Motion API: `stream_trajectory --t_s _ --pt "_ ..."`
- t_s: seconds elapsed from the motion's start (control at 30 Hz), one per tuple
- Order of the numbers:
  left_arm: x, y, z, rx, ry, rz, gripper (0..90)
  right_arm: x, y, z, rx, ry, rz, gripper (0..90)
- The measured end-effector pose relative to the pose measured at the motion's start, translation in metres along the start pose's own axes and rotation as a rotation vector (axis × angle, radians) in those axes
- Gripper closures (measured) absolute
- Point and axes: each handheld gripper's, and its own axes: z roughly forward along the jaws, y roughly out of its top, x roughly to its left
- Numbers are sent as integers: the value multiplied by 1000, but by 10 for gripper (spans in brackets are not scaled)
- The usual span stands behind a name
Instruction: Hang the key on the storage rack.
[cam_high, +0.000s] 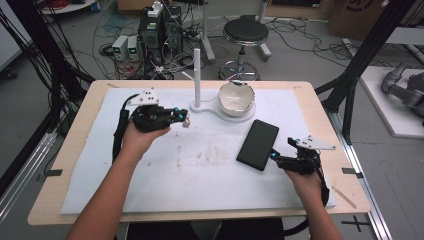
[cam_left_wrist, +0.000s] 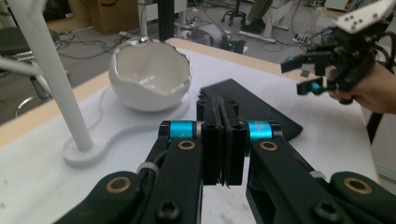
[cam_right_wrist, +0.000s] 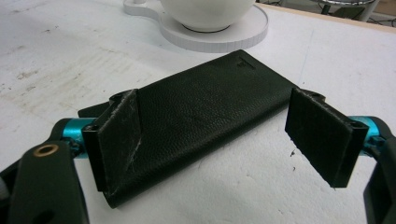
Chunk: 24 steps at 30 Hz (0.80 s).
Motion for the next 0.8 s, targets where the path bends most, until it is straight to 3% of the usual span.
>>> stream_trajectory --t_s 0.13,0.3,0.43,0.8 --pt "14 34 13 16 14 32 880 2 0 0 2 2 0 191" --pt "27 53 22 -7 20 23 880 3 0 1 3 6 1 191" --pt "41 63 30 -16 24 -1 880 3 -1 1 6 11 4 191" --pt "75 78 50 31 72 -3 880 -2 -5 -6 1 -6 26 191"
